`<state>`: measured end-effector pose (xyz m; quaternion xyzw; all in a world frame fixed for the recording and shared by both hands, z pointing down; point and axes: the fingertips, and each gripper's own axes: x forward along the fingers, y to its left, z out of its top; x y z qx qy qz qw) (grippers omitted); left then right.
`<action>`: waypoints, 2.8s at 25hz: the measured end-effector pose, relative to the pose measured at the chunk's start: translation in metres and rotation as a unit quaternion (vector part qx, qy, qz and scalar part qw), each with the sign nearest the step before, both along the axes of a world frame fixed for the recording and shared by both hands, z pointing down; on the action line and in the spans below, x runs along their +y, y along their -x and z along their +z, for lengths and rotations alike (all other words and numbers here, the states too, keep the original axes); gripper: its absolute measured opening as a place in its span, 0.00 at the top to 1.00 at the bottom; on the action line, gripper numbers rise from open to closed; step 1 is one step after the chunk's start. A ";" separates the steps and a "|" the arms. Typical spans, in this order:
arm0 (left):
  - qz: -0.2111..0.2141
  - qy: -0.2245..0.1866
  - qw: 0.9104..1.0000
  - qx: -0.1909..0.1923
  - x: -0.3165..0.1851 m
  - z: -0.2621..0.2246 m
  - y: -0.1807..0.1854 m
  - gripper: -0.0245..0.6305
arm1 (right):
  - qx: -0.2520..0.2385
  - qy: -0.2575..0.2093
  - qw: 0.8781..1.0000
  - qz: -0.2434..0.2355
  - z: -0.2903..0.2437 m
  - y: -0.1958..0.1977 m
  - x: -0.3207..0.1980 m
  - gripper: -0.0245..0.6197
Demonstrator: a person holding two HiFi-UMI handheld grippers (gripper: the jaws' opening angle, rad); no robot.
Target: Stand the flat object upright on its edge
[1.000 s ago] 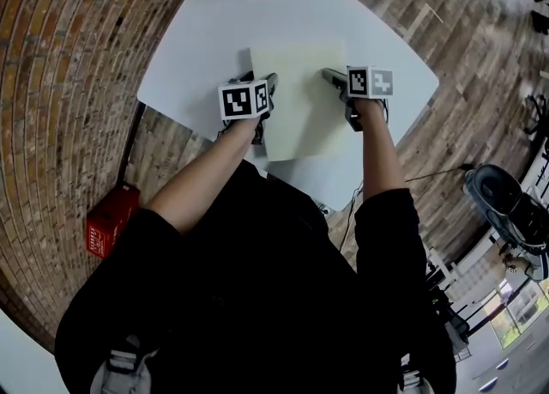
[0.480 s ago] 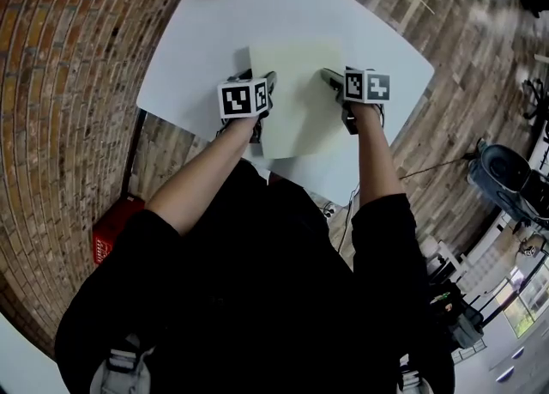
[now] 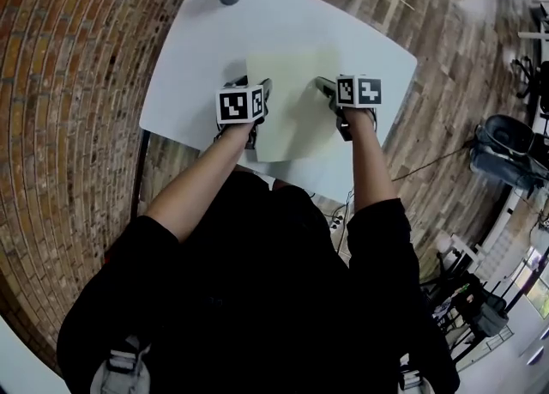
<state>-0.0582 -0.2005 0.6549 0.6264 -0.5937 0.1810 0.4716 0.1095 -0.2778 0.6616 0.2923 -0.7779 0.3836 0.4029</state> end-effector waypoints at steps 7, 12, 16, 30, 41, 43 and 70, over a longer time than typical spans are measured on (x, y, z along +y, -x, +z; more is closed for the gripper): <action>0.046 -0.024 0.999 -0.010 -0.007 -0.027 -0.011 0.58 | 0.005 -0.012 0.999 0.034 -0.024 -0.017 0.009 0.56; 0.074 -0.049 0.996 -0.018 -0.015 -0.048 -0.013 0.58 | 0.000 -0.038 0.997 0.062 -0.045 -0.023 0.013 0.56; 0.099 -0.070 0.992 -0.017 -0.025 -0.062 -0.018 0.58 | -0.002 -0.062 0.994 0.087 -0.061 -0.029 0.014 0.55; 0.166 -0.162 0.972 -0.045 -0.048 -0.133 -0.023 0.58 | -0.009 -0.155 0.977 0.145 -0.128 -0.039 0.017 0.54; 0.196 -0.251 0.946 -0.064 -0.051 -0.161 -0.021 0.58 | -0.028 -0.245 0.954 0.168 -0.146 -0.038 0.027 0.54; 0.201 -0.265 0.941 -0.062 -0.049 -0.164 -0.022 0.58 | -0.030 -0.264 0.949 0.170 -0.150 -0.039 0.029 0.54; 0.233 -0.404 0.882 -0.067 -0.009 -0.176 -0.019 0.58 | -0.051 -0.424 0.891 0.153 -0.167 -0.033 0.076 0.54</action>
